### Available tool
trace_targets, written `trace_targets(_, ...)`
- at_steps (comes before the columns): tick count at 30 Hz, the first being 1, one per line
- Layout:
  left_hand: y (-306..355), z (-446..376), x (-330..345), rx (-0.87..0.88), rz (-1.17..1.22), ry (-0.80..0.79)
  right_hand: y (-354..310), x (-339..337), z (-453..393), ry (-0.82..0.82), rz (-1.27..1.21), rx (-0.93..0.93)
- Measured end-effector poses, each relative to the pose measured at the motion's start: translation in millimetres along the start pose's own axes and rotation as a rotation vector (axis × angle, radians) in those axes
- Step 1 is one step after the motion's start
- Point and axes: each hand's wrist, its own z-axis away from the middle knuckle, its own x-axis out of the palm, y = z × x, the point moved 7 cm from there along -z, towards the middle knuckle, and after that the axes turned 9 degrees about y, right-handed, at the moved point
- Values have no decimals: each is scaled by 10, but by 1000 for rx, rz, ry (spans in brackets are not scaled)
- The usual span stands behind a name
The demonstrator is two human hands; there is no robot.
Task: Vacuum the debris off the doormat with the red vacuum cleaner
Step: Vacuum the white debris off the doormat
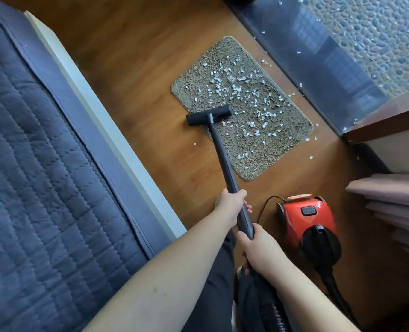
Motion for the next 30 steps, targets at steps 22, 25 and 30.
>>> trace_targets(22,272,-124,138,22,9,-57,-196,-153,-172,18,-18,5)
trace_targets(25,60,-13,276,-6,17,-68,33,-247,-77,32,49,4)
trace_targets(30,-191,170,433,-18,35,-78,277,-341,83,-5,26,66)
